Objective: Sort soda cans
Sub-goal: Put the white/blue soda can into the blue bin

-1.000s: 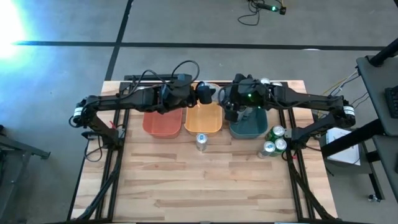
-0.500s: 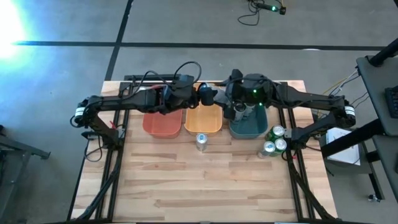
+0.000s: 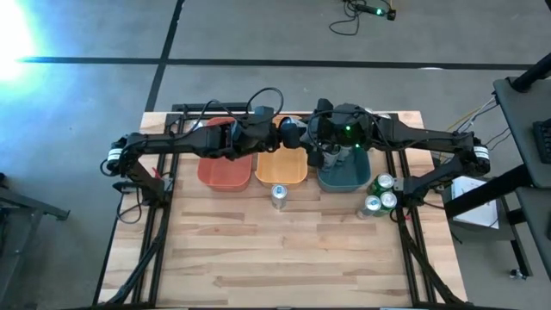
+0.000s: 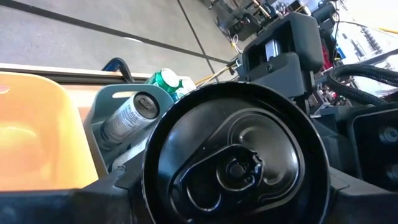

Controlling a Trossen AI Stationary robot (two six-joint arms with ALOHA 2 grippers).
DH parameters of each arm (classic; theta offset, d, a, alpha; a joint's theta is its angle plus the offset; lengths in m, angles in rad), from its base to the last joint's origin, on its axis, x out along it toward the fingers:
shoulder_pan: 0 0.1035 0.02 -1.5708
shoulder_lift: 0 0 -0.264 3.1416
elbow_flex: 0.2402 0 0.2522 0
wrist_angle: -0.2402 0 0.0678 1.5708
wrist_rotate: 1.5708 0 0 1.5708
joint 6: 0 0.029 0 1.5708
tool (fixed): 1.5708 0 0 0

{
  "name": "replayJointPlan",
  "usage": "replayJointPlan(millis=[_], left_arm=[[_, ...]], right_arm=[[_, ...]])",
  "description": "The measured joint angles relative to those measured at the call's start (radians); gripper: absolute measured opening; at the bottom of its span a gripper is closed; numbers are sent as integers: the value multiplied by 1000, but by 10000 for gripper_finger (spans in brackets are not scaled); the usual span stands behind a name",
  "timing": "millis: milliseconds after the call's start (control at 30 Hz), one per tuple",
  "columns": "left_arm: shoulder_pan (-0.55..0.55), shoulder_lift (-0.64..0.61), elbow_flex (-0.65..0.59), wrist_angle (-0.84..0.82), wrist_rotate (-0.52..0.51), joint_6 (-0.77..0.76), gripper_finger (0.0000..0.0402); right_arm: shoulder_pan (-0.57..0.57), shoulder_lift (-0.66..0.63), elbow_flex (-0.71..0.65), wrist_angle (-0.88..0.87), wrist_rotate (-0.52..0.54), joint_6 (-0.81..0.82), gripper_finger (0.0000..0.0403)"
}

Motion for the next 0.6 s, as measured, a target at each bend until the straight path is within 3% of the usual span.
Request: replayJointPlan(millis=[200,333,467,600], left_arm=[[0,0,0,2,-2,5,241],[0,-1,0,10,-11,44,272],[-2,-36,0,20,-51,180,315],[-8,-92,4,91,-28,397,339]], right_arm=[[2,-1,0,-16,4,25,253],[2,-9,0,-11,10,69,253],[2,-31,27,-34,-10,147,252],[2,-72,56,-7,-33,183,250]])
